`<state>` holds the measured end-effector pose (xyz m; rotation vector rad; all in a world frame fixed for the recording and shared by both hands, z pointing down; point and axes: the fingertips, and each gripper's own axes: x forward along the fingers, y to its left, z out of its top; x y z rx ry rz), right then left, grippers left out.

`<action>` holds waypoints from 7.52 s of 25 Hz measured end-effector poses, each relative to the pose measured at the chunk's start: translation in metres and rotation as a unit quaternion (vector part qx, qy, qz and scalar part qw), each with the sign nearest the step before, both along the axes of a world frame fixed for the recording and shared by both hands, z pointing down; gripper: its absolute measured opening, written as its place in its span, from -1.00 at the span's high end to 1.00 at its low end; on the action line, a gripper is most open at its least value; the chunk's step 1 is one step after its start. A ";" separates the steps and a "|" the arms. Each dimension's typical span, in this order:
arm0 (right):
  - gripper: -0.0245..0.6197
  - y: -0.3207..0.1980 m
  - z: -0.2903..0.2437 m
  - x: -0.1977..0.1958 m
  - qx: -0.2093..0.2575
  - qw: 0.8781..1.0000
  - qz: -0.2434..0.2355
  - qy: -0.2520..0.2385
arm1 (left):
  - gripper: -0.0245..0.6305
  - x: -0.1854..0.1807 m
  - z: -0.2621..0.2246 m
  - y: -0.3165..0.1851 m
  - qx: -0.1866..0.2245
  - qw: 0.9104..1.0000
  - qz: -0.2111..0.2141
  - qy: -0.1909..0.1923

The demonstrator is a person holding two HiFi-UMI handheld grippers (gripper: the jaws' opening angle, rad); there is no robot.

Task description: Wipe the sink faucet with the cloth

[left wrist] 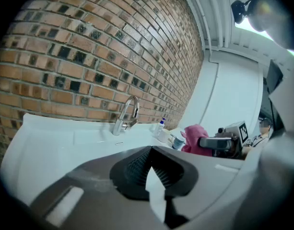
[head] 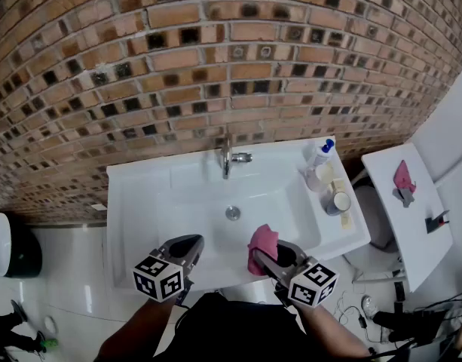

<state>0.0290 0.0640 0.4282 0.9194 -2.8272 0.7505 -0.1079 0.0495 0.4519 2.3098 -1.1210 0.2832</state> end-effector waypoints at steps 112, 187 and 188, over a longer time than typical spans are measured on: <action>0.49 -0.275 0.059 -0.037 -0.079 0.994 -0.043 -0.070 | 0.91 -0.036 0.054 -0.103 -0.081 0.992 -0.090 0.023; 0.49 -0.269 0.000 -0.094 -0.056 0.945 -0.234 -0.223 | 0.91 -0.024 0.040 -0.053 -0.081 0.985 -0.152 -0.004; 0.49 -0.267 -0.001 -0.093 -0.057 0.942 -0.236 -0.230 | 0.91 -0.021 0.041 -0.050 -0.082 0.985 -0.153 -0.003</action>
